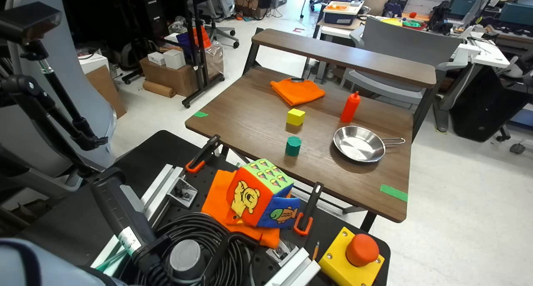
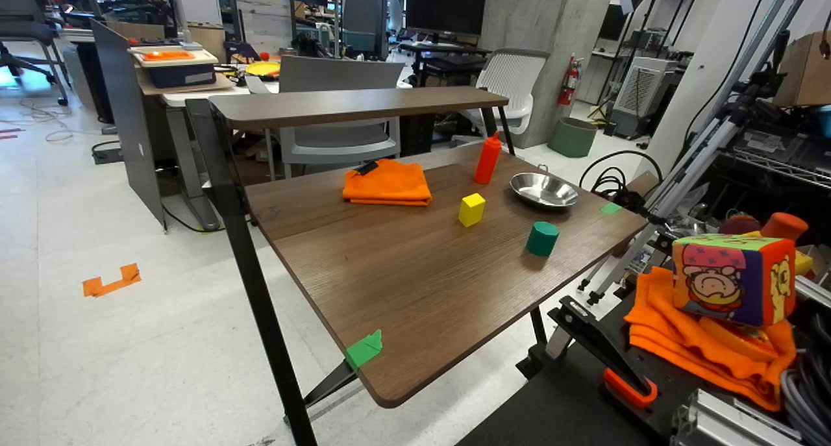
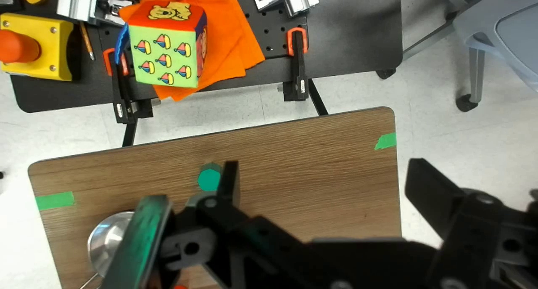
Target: Move the yellow block to the right
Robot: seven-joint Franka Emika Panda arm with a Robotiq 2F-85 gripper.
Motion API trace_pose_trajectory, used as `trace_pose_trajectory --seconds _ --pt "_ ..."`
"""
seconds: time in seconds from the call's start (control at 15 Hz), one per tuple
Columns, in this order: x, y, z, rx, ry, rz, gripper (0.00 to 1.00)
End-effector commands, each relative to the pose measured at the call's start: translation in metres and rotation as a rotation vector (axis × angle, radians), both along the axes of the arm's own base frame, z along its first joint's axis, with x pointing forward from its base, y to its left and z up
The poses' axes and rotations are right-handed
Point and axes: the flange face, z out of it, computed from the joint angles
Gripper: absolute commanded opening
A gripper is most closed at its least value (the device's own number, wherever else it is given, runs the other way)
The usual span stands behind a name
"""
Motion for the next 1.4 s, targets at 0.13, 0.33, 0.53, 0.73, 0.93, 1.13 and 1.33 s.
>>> trace_pose_trajectory --seconds 0.13,0.33,0.53,0.73,0.93,1.13,1.33 --pt "0.048 -0.01 -0.042 -0.052 -0.043 -0.003 1.0" --pt "0.084 -0.018 -0.083 -0.13 -0.049 0.064 1.0" --pt "0.119 -0.022 -0.129 -0.178 -0.065 0.094 1.0" --pt "0.152 -0.021 -0.177 -0.19 -0.054 0.133 1.0" --pt "0.181 -0.016 -0.22 -0.164 -0.012 0.139 1.0" --pt "0.208 -0.013 -0.257 -0.163 0.022 0.136 1.0" --pt "0.229 -0.012 -0.285 -0.17 0.051 0.138 1.0"
